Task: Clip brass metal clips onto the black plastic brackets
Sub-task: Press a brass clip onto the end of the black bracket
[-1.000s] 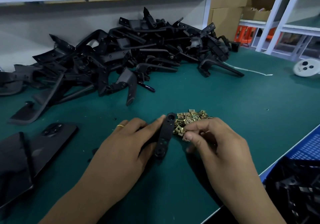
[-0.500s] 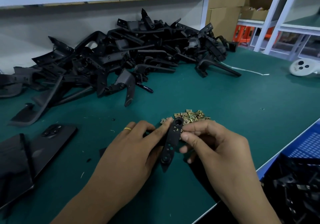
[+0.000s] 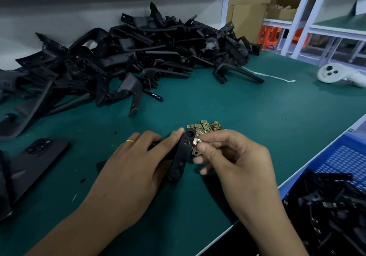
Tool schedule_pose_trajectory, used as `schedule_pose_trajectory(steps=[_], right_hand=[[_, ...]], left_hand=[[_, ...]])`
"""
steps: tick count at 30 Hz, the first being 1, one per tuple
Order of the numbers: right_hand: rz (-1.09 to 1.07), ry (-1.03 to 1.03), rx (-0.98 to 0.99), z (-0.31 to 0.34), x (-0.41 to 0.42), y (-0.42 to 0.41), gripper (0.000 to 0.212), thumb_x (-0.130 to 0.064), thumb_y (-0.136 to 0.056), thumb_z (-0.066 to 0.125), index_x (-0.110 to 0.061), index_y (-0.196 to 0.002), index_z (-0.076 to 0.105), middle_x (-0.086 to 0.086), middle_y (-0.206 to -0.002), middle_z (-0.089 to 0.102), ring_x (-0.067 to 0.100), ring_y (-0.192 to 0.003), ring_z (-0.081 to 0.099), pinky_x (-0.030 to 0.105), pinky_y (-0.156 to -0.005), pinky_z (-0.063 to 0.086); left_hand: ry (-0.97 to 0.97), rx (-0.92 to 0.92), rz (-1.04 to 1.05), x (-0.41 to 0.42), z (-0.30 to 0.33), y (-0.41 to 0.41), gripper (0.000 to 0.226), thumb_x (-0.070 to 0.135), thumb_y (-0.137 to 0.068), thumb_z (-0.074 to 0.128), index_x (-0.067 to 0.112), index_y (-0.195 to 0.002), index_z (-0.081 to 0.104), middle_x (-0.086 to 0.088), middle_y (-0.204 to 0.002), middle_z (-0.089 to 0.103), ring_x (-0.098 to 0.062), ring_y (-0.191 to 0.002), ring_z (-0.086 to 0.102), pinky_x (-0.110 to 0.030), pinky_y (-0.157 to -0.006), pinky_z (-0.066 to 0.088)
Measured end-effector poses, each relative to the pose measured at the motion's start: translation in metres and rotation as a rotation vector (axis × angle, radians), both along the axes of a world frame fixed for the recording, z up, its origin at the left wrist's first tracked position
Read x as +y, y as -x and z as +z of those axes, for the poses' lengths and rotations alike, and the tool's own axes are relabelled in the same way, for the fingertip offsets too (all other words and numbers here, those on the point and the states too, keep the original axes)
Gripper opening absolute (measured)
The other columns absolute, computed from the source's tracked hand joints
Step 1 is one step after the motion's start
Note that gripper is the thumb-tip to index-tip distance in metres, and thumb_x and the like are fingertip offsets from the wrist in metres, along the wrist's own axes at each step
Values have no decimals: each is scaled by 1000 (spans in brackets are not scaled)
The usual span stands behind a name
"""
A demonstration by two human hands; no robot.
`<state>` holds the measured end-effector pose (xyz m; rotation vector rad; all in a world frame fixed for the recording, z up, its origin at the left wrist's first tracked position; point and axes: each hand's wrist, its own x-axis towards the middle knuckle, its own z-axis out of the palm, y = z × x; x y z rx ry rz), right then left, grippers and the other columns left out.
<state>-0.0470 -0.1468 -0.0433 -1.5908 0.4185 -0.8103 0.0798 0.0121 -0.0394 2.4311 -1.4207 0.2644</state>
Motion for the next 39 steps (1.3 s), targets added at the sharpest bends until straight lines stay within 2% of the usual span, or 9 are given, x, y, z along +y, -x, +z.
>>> schedule_pose_trajectory(steps=[6,11,13,16,23,26,31,36,39], right_hand=[[26,-53,-4,2,-1,1,19,-2,-91,74,-20,-88,77,7,-76,76,24,-65,75,25,-61,58],[69,-93,-31,6,-1,1,12,-1,-87,75,-12,-87,78,11,-76,75,24,-67,75,23,-60,57],[74,-90,-26,8,0,2,10,-3,-86,76,-13,-87,78,11,-76,75,23,-67,75,23,-60,58],[90,-84,-22,8,1,2,8,-14,-80,77,-16,-87,78,11,-76,75,23,-67,74,23,-60,58],[109,-73,-31,6,-1,4,10,-4,-84,78,-13,-88,78,13,-76,75,24,-68,74,24,-62,58],[131,-46,-39,8,-3,7,10,-2,-84,78,-11,-88,79,13,-75,75,22,-68,73,23,-64,58],[160,-23,-36,10,-3,9,10,-5,-83,79,-14,-87,81,12,-74,75,19,-65,72,21,-65,57],[218,-109,-68,12,-6,12,8,-6,-80,79,-8,-87,78,17,-75,75,26,-66,74,23,-64,58],[232,-175,-107,10,-9,11,17,-3,-77,79,0,-88,67,22,-74,72,30,-64,74,26,-60,58]], left_hand=[[55,26,-15,3,2,0,59,46,-99,32,44,-159,30,13,-115,53,-17,-99,52,-34,-73,48],[71,-13,7,1,5,-8,62,36,-97,51,40,-157,37,7,-114,56,-22,-98,56,-36,-72,49],[52,-23,-21,2,6,-7,63,35,-96,53,40,-157,38,8,-113,57,-21,-97,56,-37,-71,51],[52,-32,-19,2,6,-9,63,36,-95,55,42,-156,39,10,-112,57,-19,-96,56,-31,-68,46],[27,-21,-62,3,7,-8,61,44,-97,35,43,-158,35,12,-116,55,-17,-99,57,-36,-75,54],[29,-7,-72,3,8,-6,58,43,-99,37,41,-158,38,11,-115,56,-17,-98,57,-36,-74,54],[54,-9,-101,3,6,-6,54,28,-103,48,38,-156,43,9,-114,59,-19,-96,59,-38,-70,55],[69,70,-165,6,4,-7,55,41,-100,37,40,-155,44,13,-117,56,-14,-101,57,-38,-75,55],[69,59,-187,5,3,-6,53,40,-101,37,40,-153,45,12,-118,56,-17,-102,58,-41,-75,56]])
